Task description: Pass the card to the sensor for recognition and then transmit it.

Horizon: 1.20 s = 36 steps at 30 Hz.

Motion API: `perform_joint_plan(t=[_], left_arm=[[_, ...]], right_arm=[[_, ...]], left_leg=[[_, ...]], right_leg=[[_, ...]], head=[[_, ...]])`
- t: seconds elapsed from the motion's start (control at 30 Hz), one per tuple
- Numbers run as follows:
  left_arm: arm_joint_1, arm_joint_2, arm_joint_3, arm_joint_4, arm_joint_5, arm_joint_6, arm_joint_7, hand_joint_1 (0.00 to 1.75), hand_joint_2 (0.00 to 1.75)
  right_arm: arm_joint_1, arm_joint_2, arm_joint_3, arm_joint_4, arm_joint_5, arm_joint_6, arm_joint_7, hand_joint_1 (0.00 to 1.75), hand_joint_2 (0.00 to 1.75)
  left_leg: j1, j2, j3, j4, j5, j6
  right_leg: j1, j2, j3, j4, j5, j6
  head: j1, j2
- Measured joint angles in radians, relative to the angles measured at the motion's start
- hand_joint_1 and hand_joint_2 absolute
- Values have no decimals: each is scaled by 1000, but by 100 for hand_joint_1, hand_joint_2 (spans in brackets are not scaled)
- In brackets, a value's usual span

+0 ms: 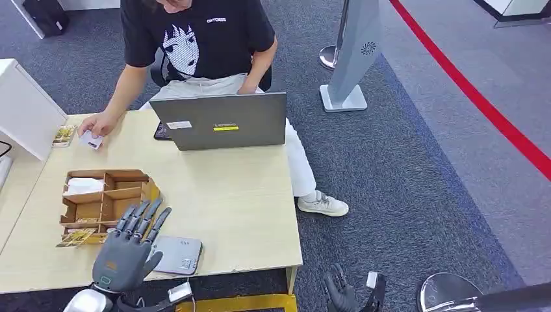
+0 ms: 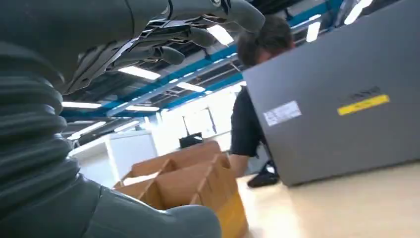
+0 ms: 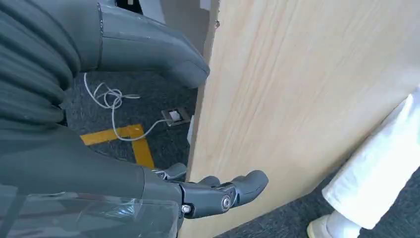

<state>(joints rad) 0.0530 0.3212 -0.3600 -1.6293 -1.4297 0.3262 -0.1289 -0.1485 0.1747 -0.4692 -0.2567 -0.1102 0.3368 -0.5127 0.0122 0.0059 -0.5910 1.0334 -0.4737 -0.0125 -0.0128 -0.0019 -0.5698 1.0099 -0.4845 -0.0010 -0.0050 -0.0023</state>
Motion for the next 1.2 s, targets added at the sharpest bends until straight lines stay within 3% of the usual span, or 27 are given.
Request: perform_joint_plan(t=[0.23, 0.47, 0.87, 1.2], left_arm=[[24, 3, 175, 40, 58, 53, -42, 0, 175], [37, -6, 274, 89, 84, 66, -60, 0, 175], [24, -26, 330, 176, 96, 57, -71, 0, 175], [-6, -43, 331, 234, 88, 51, -76, 0, 175]], right_arm=[[2, 0, 0, 0, 6, 2, 2, 0, 175], [4, 0, 0, 0, 7, 2, 1, 0, 175], [5, 0, 0, 0, 17, 2, 8, 0, 175], [5, 0, 0, 0, 20, 2, 12, 0, 175]], left_leg=[[0, 0, 0, 0, 0, 0], [0, 0, 0, 0, 0, 0], [0, 0, 0, 0, 0, 0], [0, 0, 0, 0, 0, 0]], right_leg=[[0, 0, 0, 0, 0, 0], [0, 0, 0, 0, 0, 0], [0, 0, 0, 0, 0, 0], [0, 0, 0, 0, 0, 0]], head=[[0, 0], [0, 0], [0, 0], [0, 0]])
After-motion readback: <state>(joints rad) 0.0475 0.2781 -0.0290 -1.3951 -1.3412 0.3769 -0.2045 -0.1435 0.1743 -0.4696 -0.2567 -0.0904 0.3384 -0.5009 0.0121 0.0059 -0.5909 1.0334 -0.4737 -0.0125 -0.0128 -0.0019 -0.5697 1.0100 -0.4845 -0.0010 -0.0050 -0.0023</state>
